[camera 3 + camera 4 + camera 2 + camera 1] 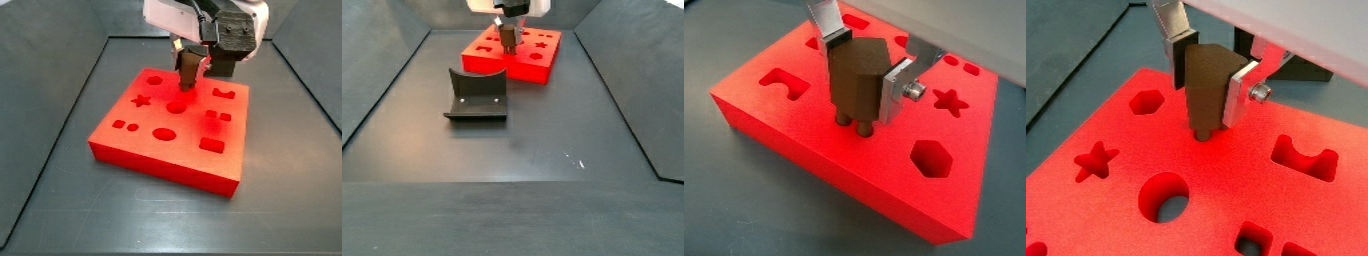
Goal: Insert the 3 prong object.
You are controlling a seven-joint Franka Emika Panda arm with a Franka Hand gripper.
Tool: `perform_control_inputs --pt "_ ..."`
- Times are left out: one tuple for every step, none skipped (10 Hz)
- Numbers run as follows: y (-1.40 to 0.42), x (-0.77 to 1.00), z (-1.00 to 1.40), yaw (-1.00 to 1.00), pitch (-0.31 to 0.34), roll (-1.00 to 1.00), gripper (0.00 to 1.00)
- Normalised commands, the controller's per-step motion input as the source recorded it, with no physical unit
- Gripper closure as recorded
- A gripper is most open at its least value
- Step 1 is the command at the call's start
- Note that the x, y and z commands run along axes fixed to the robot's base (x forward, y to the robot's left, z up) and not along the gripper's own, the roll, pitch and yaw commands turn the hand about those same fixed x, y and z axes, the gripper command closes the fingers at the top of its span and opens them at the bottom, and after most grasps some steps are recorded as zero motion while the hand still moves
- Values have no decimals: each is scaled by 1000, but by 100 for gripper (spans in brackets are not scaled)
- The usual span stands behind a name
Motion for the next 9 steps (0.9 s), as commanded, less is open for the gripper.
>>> perform_control_inputs --pt "6 -29 -1000 0 -41 46 100" --pt "0 0 0 0 0 -10 100" --pt "257 0 -334 0 -207 -303 100" --pt "140 -34 -403 0 -189 -356 100" --pt "169 -31 -437 0 -179 -341 100" --pt "134 -97 -491 0 -200 -279 100" --pt "49 -123 -597 0 -177 -216 100" --pt "46 -97 -37 0 -76 -57 100" --pt "0 0 0 0 0 0 100"
